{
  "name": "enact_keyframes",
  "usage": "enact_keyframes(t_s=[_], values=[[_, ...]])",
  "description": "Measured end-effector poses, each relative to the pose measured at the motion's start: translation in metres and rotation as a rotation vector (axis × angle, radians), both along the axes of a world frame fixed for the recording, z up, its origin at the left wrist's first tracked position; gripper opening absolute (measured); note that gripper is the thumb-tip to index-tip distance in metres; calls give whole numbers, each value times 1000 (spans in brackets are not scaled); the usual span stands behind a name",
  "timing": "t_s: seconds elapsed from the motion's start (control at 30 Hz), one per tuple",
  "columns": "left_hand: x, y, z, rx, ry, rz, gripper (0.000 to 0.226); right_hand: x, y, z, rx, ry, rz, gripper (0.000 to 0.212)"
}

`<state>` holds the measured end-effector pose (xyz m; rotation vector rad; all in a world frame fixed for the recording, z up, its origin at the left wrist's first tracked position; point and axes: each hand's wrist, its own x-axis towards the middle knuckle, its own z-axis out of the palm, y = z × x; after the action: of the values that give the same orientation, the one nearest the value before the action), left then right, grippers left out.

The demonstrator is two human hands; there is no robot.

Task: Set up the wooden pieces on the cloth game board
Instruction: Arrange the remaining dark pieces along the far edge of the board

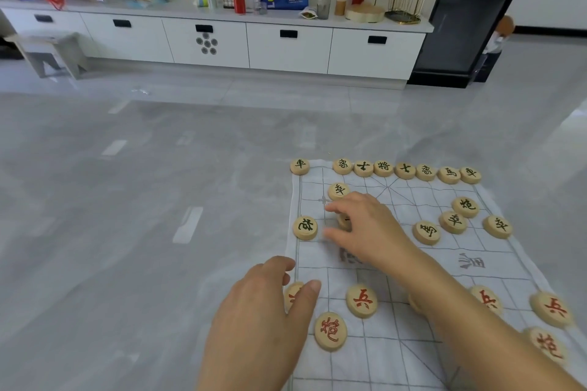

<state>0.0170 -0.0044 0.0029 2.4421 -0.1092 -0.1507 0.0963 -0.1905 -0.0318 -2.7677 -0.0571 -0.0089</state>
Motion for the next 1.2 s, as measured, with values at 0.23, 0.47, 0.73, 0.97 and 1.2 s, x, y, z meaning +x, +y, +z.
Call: enact_keyframes(t_s=[0.23, 0.47, 0.73, 0.97, 1.2], values=[[1, 3, -1, 22, 5, -16, 44, 8, 31, -11, -192, -10, -93, 65], [1, 4, 0, 15, 13, -12, 45, 13, 17, -9, -41, -100, -88, 35], [1, 4, 2, 19, 33, -13, 47, 32, -13, -6, -121, -160, -178, 37], [1, 6, 2, 29, 45, -16, 46, 57, -19, -1, -293, -81, 27, 37], [1, 6, 3, 43, 58, -26, 45, 64, -26, 0, -260, 30, 101, 38]])
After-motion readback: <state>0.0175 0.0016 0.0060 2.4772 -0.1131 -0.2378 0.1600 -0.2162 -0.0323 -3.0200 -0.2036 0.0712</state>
